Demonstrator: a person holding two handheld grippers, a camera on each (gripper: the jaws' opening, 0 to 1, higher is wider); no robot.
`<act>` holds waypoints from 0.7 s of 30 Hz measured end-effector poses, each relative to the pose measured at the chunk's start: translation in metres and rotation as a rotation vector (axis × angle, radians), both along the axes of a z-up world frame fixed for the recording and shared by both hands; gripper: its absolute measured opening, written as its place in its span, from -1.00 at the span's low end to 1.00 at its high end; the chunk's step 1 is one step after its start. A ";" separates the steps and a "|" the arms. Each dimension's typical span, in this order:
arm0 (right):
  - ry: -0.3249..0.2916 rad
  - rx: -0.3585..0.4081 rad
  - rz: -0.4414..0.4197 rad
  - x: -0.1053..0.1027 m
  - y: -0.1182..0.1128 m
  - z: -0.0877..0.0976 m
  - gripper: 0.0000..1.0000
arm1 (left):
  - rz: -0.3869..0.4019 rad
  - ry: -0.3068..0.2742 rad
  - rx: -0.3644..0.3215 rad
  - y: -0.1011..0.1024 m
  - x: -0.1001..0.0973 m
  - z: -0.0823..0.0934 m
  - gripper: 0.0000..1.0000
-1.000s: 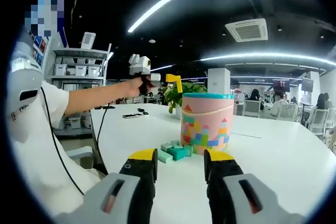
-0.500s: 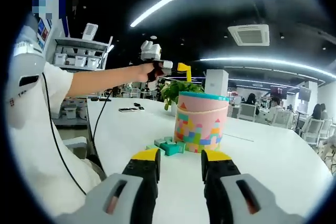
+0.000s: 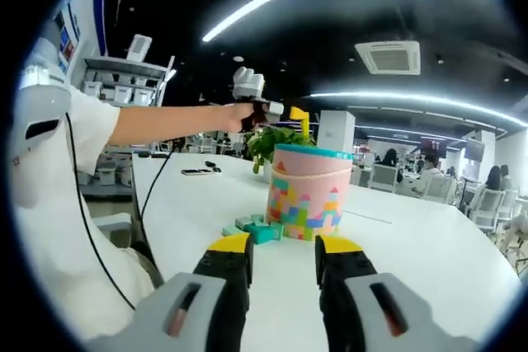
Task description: Arrange the toys in the designated storage area by placing each visible toy with the group until no toy remains scattered across the table.
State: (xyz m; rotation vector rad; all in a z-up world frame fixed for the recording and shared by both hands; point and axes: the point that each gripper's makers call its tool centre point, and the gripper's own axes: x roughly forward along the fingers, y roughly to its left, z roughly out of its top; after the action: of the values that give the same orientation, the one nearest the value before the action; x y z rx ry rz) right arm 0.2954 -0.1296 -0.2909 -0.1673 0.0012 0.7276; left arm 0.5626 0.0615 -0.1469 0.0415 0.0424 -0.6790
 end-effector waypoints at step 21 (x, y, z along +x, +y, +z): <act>-0.001 0.008 -0.013 0.001 -0.005 -0.003 -0.42 | 0.048 0.065 0.114 0.009 0.021 -0.049 -0.59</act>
State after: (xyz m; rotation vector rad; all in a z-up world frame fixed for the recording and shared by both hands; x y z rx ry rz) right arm 0.2966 -0.1344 -0.2936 -0.1598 -0.0018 0.7149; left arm 0.5833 0.0702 -0.1961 0.1272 0.1442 -0.6296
